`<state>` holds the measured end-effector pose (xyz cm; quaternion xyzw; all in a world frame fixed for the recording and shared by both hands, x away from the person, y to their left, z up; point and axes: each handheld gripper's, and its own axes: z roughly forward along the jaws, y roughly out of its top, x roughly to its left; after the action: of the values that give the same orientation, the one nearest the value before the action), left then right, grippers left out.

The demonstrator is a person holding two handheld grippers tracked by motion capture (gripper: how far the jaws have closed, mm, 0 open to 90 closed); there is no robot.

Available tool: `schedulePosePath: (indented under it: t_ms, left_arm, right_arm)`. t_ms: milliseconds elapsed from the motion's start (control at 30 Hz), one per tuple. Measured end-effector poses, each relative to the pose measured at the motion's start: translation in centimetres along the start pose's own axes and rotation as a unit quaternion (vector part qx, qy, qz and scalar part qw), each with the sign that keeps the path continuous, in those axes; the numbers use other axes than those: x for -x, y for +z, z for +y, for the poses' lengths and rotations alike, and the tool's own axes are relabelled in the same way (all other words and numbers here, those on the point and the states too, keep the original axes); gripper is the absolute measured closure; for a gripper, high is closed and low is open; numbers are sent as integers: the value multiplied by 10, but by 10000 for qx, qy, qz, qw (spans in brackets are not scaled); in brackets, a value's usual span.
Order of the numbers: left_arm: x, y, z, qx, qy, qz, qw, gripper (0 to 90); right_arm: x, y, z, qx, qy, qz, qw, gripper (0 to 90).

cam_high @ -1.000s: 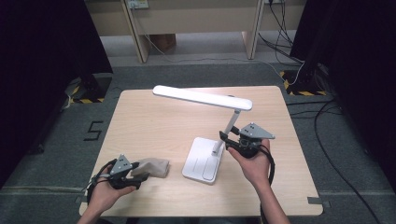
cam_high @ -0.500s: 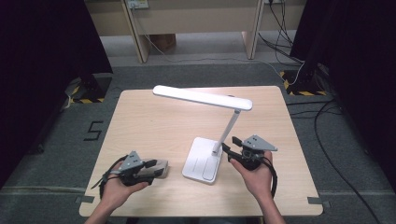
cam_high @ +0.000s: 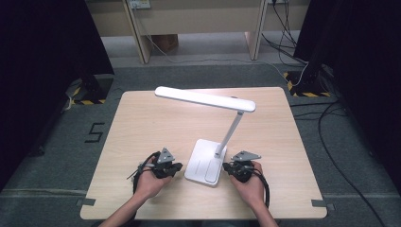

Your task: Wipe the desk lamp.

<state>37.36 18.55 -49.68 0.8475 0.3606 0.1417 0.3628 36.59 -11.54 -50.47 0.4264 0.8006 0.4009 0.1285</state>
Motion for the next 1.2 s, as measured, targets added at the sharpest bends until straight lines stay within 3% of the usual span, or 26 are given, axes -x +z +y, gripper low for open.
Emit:
schedulePosePath:
  t_ms: [267, 800, 1200]
  left_arm:
    - [2, 7, -1, -129, 46, -89, 9999, 898]
    - [17, 10, -3, -275, 168, -339, 9989, 894]
    - [18, 13, -1, -239, 198, -250, 9992, 876]
  right_arm:
    - [-4, 6, 2, -116, 16, -54, 9999, 900]
    - [5, 16, 9, -68, 98, -143, 9998, 885]
    - [6, 19, 6, -97, 137, -228, 9996, 854]
